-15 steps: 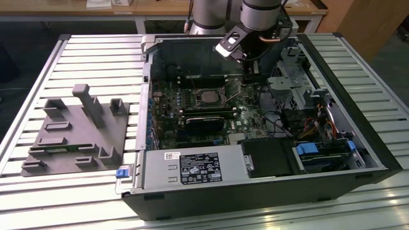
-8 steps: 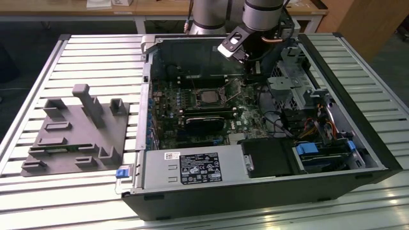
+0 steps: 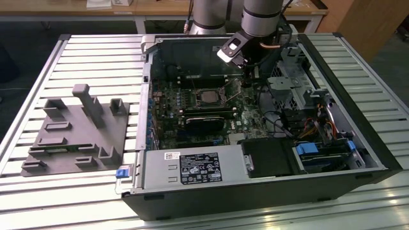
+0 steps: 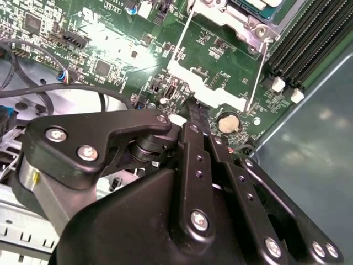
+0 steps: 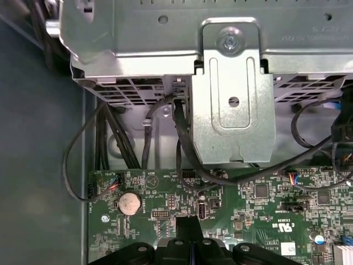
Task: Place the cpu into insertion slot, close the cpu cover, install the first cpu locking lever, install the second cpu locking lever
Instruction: 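Close the cpu cover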
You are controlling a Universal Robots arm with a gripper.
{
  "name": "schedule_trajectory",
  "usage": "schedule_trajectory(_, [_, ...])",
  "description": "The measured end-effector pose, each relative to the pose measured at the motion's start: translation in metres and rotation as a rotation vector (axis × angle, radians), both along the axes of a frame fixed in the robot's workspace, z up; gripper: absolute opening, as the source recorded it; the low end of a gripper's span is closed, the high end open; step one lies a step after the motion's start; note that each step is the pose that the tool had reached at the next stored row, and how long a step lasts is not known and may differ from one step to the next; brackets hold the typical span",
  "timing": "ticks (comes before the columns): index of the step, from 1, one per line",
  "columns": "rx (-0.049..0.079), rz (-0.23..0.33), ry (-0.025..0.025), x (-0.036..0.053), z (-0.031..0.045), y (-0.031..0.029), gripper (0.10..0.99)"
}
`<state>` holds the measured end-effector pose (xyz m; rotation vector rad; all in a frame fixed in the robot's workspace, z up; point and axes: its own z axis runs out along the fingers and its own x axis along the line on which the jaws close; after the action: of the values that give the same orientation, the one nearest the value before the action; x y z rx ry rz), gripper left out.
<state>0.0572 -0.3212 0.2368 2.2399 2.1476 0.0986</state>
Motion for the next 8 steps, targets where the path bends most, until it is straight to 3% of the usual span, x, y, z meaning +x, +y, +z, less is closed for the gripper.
schedule_trajectory(8, [0.0, 0.0, 0.0, -0.0026, -0.0031, 0.0002, 0.106])
